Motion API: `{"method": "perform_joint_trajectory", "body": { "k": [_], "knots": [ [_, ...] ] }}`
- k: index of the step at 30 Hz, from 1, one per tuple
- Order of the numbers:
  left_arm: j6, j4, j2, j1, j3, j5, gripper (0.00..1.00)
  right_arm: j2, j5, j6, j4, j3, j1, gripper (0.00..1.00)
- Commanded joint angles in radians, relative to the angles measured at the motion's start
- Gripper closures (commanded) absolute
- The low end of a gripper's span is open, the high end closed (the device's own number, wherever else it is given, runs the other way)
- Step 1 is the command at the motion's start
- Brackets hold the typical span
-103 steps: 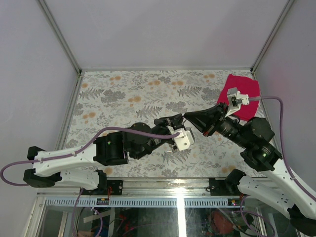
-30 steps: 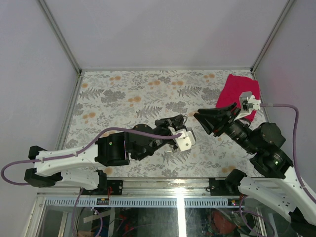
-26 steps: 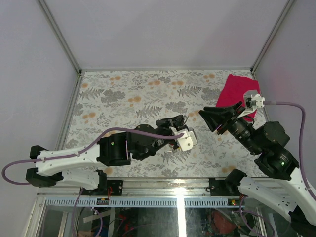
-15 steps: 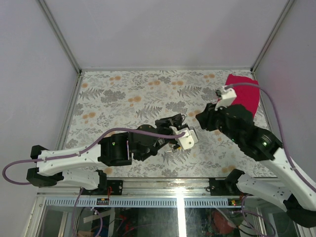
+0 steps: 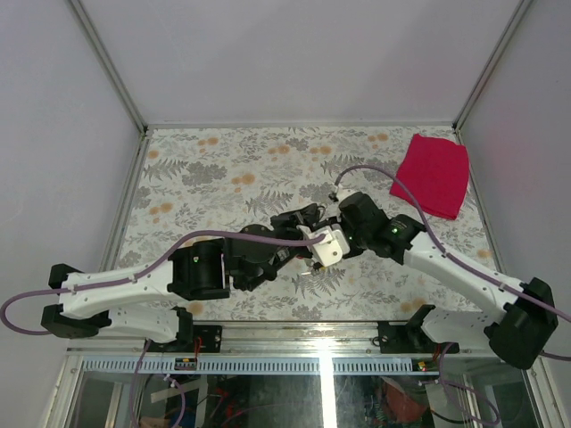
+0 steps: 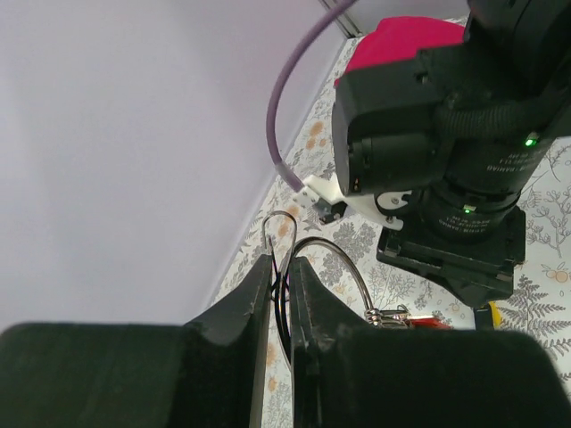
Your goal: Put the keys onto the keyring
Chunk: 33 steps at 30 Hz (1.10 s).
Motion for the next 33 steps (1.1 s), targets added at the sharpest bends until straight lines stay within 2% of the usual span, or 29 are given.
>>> {"method": "perform_joint_trajectory", "body": {
  "k": [1, 10, 18, 33],
  "knots": [
    [-0.019, 0.027, -0.035, -0.009, -0.012, -0.045, 1.00, 0.071, -0.096, -0.024, 0.103, 0.002, -0.007, 0.58],
    [-0.038, 0.015, -0.052, -0.011, -0.020, -0.065, 1.00, 0.298, -0.169, -0.174, 0.147, 0.040, 0.005, 0.57],
    [-0.044, -0.002, -0.062, -0.014, -0.006, -0.079, 1.00, 0.490, -0.087, -0.274, 0.119, 0.137, 0.054, 0.59],
    [-0.029, -0.011, -0.045, -0.017, 0.006, -0.102, 1.00, 0.647, -0.009, -0.384, 0.070, 0.231, 0.096, 0.64]
  ]
}}
